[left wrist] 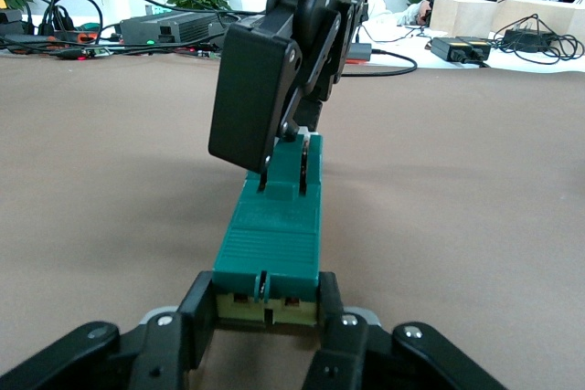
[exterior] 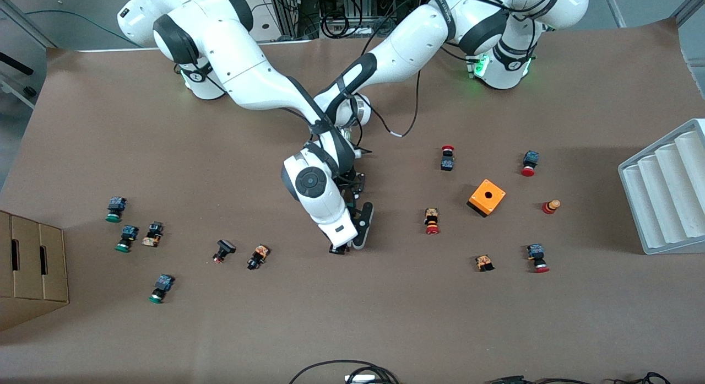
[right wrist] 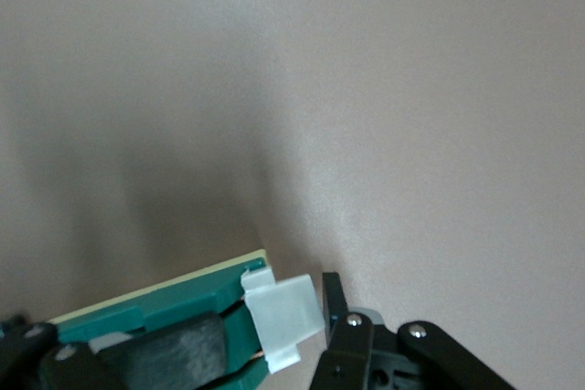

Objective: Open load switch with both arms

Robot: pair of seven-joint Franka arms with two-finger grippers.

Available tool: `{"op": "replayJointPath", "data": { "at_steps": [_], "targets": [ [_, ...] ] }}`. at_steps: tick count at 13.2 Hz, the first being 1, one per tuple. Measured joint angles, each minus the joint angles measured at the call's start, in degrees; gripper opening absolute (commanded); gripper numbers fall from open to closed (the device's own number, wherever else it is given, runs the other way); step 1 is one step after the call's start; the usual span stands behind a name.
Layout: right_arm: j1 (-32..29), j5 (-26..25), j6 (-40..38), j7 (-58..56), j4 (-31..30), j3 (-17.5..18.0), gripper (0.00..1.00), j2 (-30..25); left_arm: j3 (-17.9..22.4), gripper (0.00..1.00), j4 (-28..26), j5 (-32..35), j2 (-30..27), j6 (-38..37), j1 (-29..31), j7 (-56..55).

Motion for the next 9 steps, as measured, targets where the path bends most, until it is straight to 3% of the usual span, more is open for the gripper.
{"op": "replayJointPath", "data": {
  "at_steps": [9],
  "targets": [
    [-0.03, 0.0, -2.54, -0.05, 0.61, -0.5, 0.46, -0.34, 0.0, 0.08, 0.0, 0.0, 0.0, -0.01, -0.01, 0.0]
  ]
}}
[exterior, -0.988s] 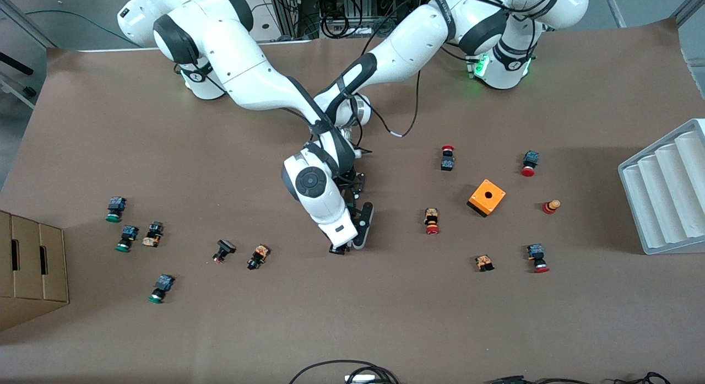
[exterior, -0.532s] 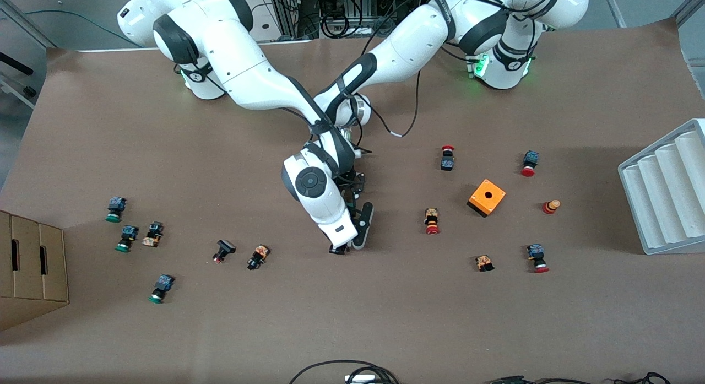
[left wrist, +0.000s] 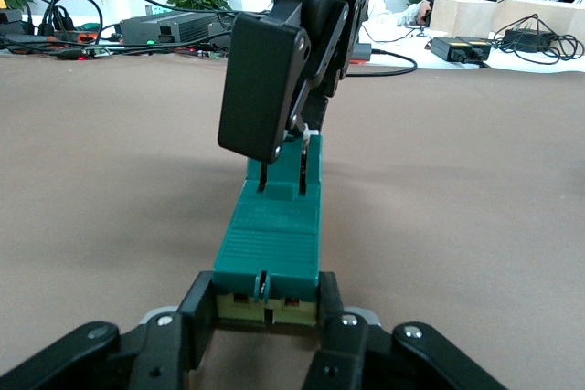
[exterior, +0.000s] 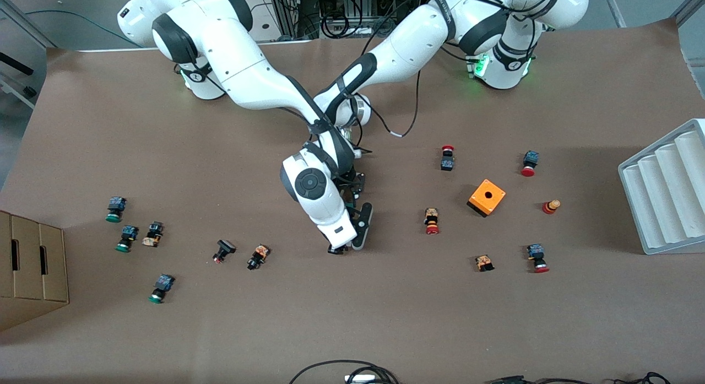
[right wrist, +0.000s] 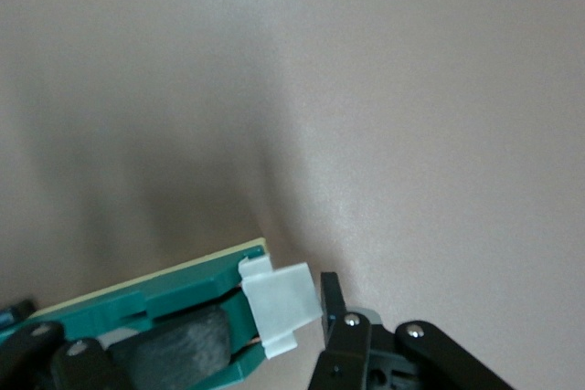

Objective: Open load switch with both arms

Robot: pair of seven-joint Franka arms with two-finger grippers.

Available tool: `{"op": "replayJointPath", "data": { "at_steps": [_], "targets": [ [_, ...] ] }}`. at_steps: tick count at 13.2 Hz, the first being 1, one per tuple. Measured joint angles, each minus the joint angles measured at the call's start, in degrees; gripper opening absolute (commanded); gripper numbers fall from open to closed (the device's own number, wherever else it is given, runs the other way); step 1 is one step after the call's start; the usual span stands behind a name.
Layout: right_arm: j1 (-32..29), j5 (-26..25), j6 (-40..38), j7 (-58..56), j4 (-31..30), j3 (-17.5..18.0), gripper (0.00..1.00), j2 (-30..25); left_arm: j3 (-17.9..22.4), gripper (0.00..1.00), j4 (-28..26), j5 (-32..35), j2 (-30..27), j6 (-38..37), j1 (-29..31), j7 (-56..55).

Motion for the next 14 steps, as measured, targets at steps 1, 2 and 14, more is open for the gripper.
{"op": "replayJointPath", "data": {
  "at_steps": [1, 2, 14],
  "targets": [
    [-0.02, 0.0, -0.29, 0.0, 0.0, -0.03, 0.46, -0.13, 0.0, 0.08, 0.0, 0.0, 0.0, 0.0, 0.0, 0.0],
    [-0.04, 0.0, -0.48, 0.0, 0.0, -0.05, 0.45, -0.21, 0.0, 0.08, 0.0, 0.0, 0.0, 0.0, 0.0, 0.0],
    [-0.14, -0.01, -0.4, 0.56, -0.01, -0.07, 0.39, -0.35, 0.0, 0.06, -0.01, -0.02, 0.0, -0.04, -0.02, -0.01]
  ]
}}
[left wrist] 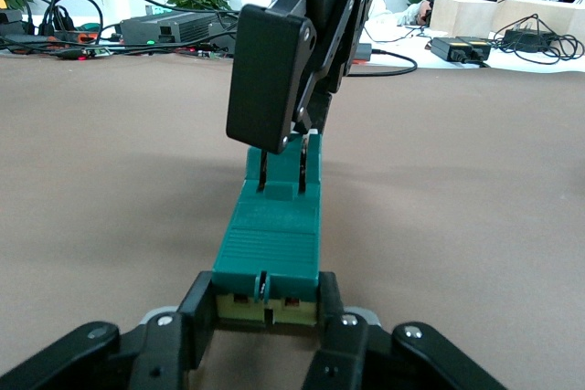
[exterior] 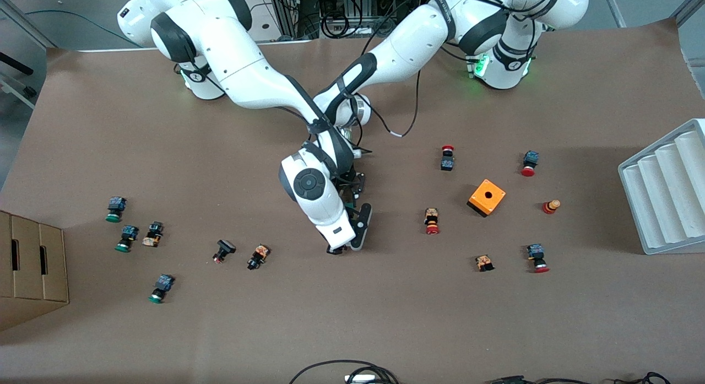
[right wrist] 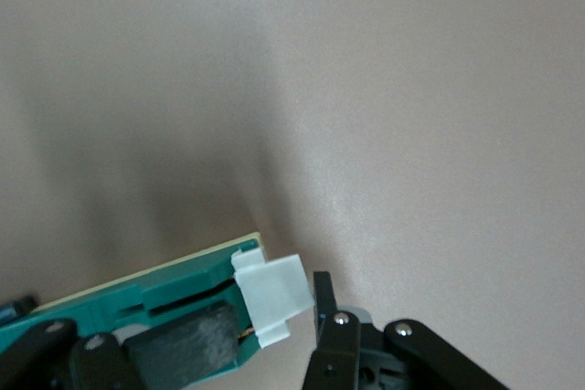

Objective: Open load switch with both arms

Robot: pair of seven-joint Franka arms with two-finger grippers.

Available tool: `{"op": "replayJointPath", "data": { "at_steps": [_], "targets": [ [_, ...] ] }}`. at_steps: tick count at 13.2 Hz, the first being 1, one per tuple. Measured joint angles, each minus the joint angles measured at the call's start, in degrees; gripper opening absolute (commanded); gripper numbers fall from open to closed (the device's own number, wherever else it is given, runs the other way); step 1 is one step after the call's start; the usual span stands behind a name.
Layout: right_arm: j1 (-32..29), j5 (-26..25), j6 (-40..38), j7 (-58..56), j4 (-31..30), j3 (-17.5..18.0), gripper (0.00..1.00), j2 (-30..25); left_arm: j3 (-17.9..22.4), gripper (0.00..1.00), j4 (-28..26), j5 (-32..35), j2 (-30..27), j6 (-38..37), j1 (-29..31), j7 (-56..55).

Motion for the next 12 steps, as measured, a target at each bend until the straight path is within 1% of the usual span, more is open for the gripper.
{"op": "replayJointPath", "data": {
  "at_steps": [3, 12],
  "targets": [
    [-0.02, 0.0, 0.06, 0.01, 0.0, -0.01, 0.36, -0.02, 0.0, 0.06, 0.0, 0.0, 0.0, -0.01, 0.0, 0.0],
    [-0.07, -0.01, -0.33, 0.01, 0.01, -0.01, 0.35, -0.38, 0.0, 0.06, 0.0, -0.01, 0.0, -0.02, -0.01, -0.03]
  ]
}}
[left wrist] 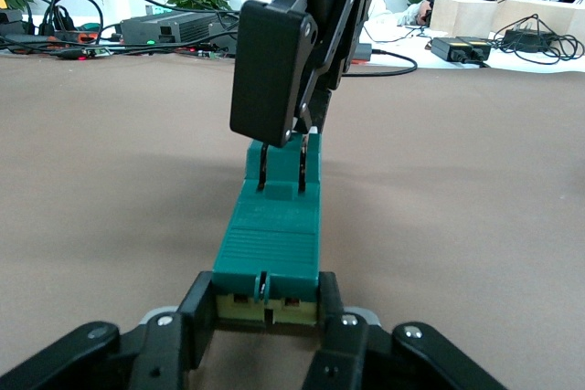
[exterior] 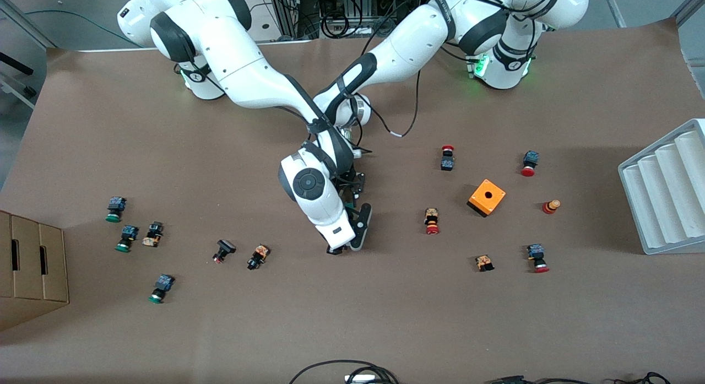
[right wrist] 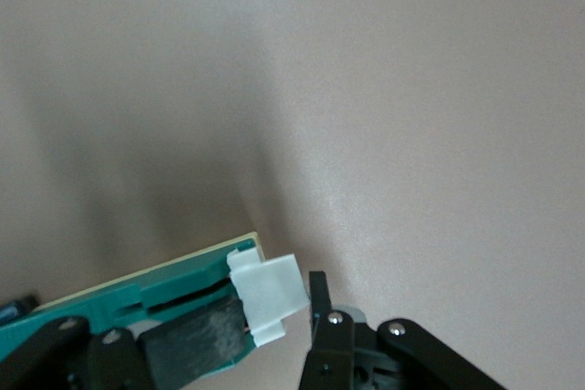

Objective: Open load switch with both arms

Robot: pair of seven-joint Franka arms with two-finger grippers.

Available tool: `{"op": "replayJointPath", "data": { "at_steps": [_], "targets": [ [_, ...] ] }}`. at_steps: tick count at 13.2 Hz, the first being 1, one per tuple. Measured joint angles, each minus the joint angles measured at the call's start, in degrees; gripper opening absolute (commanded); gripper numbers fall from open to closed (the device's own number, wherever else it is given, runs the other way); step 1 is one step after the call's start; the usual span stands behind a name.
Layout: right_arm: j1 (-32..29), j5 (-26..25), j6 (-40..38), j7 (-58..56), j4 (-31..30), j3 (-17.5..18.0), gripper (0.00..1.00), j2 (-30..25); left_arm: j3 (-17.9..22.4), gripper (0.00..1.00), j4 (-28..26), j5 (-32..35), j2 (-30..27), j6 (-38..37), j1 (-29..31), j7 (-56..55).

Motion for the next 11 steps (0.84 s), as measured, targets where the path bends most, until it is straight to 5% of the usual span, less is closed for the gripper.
{"op": "replayJointPath", "data": {
  "at_steps": [11],
  "targets": [
    [-0.01, -0.01, -3.76, 0.0, 0.0, 0.08, 0.35, -2.2, 0.0, 0.06, 0.0, 0.0, 0.0, -0.02, 0.0, -0.16]
  ]
}}
